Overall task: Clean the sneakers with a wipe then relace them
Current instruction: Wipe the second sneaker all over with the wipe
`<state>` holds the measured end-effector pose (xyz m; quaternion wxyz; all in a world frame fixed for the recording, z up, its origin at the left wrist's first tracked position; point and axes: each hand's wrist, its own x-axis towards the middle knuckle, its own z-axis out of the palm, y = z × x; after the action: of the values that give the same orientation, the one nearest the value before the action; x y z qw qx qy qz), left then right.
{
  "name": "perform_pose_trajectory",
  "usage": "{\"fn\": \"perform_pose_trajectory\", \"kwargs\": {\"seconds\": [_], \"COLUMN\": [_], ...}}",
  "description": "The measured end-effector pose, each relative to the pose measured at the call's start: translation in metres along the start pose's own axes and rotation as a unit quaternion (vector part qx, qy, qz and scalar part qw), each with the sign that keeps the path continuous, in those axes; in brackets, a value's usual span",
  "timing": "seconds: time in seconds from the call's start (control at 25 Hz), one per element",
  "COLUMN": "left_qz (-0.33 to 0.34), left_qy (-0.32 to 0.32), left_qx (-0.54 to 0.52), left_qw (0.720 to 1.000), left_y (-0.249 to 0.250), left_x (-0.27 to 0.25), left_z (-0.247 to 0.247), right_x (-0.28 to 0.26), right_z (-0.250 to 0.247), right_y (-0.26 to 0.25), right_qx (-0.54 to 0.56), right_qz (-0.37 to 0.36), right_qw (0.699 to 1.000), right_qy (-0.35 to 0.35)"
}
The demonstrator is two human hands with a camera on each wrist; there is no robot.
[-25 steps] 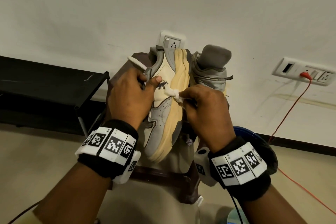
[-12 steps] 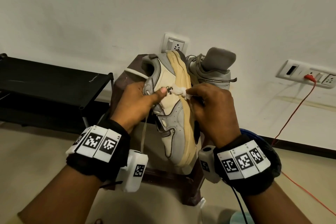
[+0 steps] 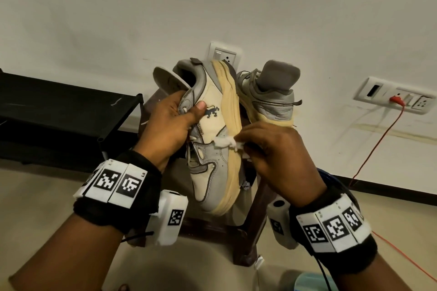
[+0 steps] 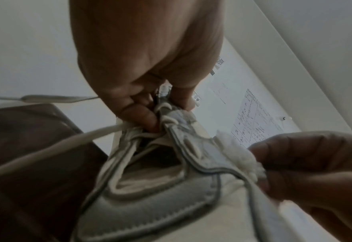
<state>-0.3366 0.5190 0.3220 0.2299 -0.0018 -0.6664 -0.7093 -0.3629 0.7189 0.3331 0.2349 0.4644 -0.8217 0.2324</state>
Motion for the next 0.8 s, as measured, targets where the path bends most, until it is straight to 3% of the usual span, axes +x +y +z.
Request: {"fn": "perform_pose_trajectory", "kwargs": {"seconds": [0.08, 0.16, 0.32, 0.48, 0.56, 0.72, 0.8], "left_qz": [-0.004, 0.010, 0.044, 0.048, 0.032, 0.014, 0.021], "left_qy": [-0.037, -0.029, 0.053, 0.091, 0.090, 0.023, 0.007], "left_qx": [-0.008, -0.003, 0.013, 0.005, -0.014, -0.042, -0.036], "left_qw": [0.999, 1.000, 0.998, 0.995, 0.995, 0.999, 0.999], "left_y": [0.002, 0.003, 0.001, -0.002, -0.003, 0.001, 0.000], "left_x": [-0.004, -0.008, -0.001, 0.004, 0.005, 0.001, -0.003], "left_z": [0.005, 0.012, 0.011, 0.007, 0.004, 0.010, 0.018], "right_x": [0.005, 0.008, 0.005, -0.003, -0.004, 0.007, 0.012], "right_z": [0.001, -0.002, -0.012, -0.016, -0.010, -0.002, -0.003], "right_y": [0.004, 0.007, 0.000, -0.005, -0.009, -0.003, 0.003], "right_qx": [-0.006, 0.002, 0.026, 0.058, 0.028, -0.005, 0.000], "right_qz": [0.031, 0.050, 0.009, -0.007, -0.012, 0.035, 0.067], "right_qw": [0.998, 0.996, 0.999, 0.993, 0.997, 0.997, 0.995], "right_qy": [0.059, 0.075, -0.017, -0.106, -0.073, 0.072, 0.080]}}
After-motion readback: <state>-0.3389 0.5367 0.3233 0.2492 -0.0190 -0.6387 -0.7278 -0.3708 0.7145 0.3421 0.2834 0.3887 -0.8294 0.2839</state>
